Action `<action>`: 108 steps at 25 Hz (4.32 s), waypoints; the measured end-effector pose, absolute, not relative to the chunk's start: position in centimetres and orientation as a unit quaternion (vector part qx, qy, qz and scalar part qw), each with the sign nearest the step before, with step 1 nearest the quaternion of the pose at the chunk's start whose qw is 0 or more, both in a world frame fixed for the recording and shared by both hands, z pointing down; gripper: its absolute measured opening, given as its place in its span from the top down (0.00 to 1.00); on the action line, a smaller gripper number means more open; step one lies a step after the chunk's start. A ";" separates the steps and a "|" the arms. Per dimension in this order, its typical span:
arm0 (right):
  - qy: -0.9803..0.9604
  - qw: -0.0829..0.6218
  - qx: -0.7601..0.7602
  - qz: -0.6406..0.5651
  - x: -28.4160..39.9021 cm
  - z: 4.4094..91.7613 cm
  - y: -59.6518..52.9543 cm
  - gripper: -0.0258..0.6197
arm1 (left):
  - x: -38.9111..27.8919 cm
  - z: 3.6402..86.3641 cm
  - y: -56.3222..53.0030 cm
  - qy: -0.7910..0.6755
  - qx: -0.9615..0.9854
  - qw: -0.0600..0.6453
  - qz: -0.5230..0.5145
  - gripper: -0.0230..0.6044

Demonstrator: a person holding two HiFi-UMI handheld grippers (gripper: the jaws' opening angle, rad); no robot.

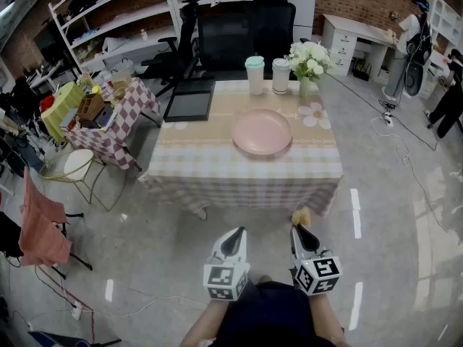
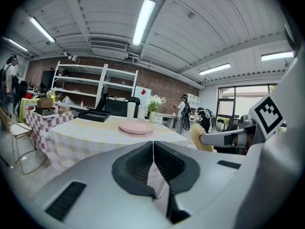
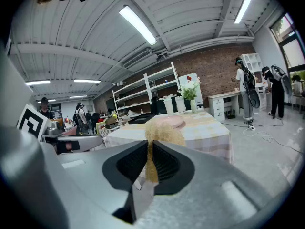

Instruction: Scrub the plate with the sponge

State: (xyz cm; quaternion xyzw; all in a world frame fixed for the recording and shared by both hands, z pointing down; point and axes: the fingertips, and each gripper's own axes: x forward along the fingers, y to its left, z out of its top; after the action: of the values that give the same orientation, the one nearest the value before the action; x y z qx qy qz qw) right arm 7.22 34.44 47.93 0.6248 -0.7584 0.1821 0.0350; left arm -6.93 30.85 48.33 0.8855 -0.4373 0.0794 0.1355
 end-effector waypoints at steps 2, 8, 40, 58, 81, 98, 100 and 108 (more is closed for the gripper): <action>-0.759 0.035 0.624 0.182 7.2 47.9 34.6 0.91 | -6.9 48.4 31.0 -0.438 0.885 0.134 0.080 0.94; -0.756 0.036 0.627 0.187 7.2 48.2 34.8 0.91 | -7.0 48.3 31.2 -0.435 0.887 0.134 0.083 0.94; -0.748 0.023 0.630 0.207 7.6 48.5 34.4 0.91 | -6.8 49.1 31.0 -0.438 0.883 0.143 0.094 0.94; -0.745 0.016 0.629 0.220 8.4 49.6 26.8 0.91 | -6.4 49.5 23.5 -0.444 0.877 0.150 0.103 0.94; -0.740 0.020 0.631 0.234 11.8 49.7 18.4 0.91 | -3.0 48.6 14.5 -0.443 0.878 0.149 0.104 0.94; -0.722 0.020 0.650 0.237 12.3 48.9 11.2 0.91 | -1.7 48.0 6.5 -0.413 0.892 0.150 0.109 0.94; -0.718 0.017 0.654 0.237 12.4 48.8 10.5 0.91 | -1.5 47.9 5.7 -0.408 0.894 0.149 0.108 0.94; -0.705 0.009 0.666 0.242 12.1 49.2 8.3 0.91 | -1.6 48.0 2.9 -0.390 0.903 0.141 0.112 0.94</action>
State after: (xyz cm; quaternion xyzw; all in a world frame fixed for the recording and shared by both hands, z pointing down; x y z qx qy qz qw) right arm 12.10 8.30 49.16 0.6662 -0.7055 0.2417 0.0085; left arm -1.61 2.95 47.96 0.9030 -0.3900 0.1125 0.1409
